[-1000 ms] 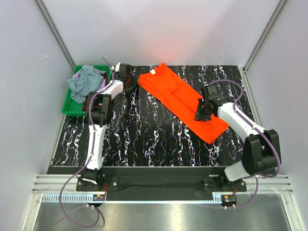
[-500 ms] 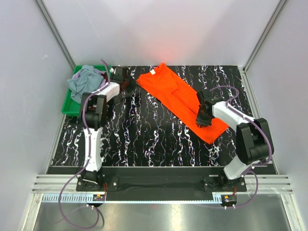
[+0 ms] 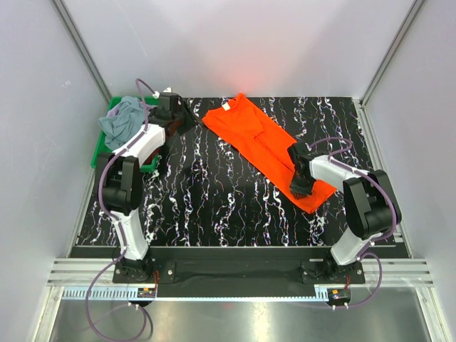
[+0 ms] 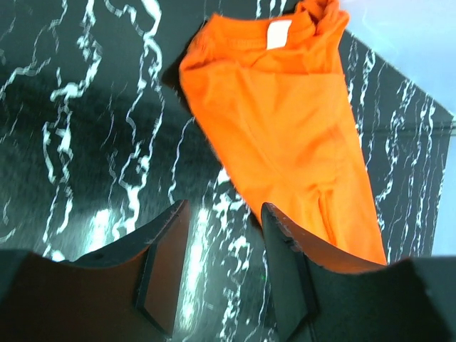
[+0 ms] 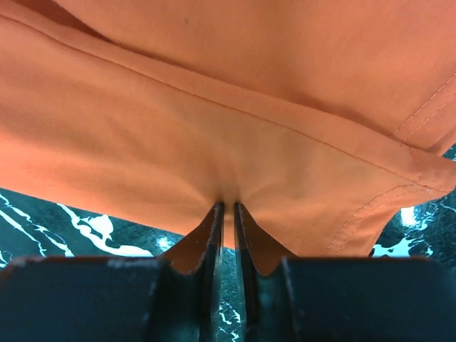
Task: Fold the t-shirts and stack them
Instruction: Fold the tshirt
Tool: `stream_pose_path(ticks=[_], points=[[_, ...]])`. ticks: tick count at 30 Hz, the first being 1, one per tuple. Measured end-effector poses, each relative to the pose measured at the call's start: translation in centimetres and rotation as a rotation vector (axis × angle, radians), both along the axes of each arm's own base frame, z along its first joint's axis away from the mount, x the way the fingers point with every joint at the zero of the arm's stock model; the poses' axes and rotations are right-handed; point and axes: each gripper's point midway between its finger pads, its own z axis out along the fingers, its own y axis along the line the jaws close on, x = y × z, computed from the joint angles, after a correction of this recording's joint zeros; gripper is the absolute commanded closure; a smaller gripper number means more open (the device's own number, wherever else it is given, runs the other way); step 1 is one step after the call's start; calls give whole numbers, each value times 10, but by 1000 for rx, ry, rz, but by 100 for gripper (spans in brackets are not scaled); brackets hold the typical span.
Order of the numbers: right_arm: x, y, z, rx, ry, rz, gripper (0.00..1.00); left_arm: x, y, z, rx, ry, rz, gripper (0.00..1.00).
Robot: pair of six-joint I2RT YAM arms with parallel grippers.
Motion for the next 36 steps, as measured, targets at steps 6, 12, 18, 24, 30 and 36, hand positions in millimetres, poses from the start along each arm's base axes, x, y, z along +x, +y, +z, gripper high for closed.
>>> stream_pose_path(ticks=[6, 12, 18, 24, 30, 36], points=[[-4, 10, 0, 17, -22, -5, 82, -33, 4, -18, 15, 73, -7, 50], [-29, 34, 0, 64, -27, 25, 82, -50, 6, -28, 26, 117, -10, 47], [-59, 68, 0, 87, -9, 106, 82, -59, 2, -39, 25, 145, -27, 44], [-89, 101, 1, 131, 19, 172, 79, -62, -13, -43, -1, 134, -75, 42], [-90, 113, 20, 151, 32, 190, 70, -38, -40, -66, -63, 130, -146, 41], [-50, 144, 88, 244, -142, 243, 68, -15, -64, -102, -101, 164, -166, 41]])
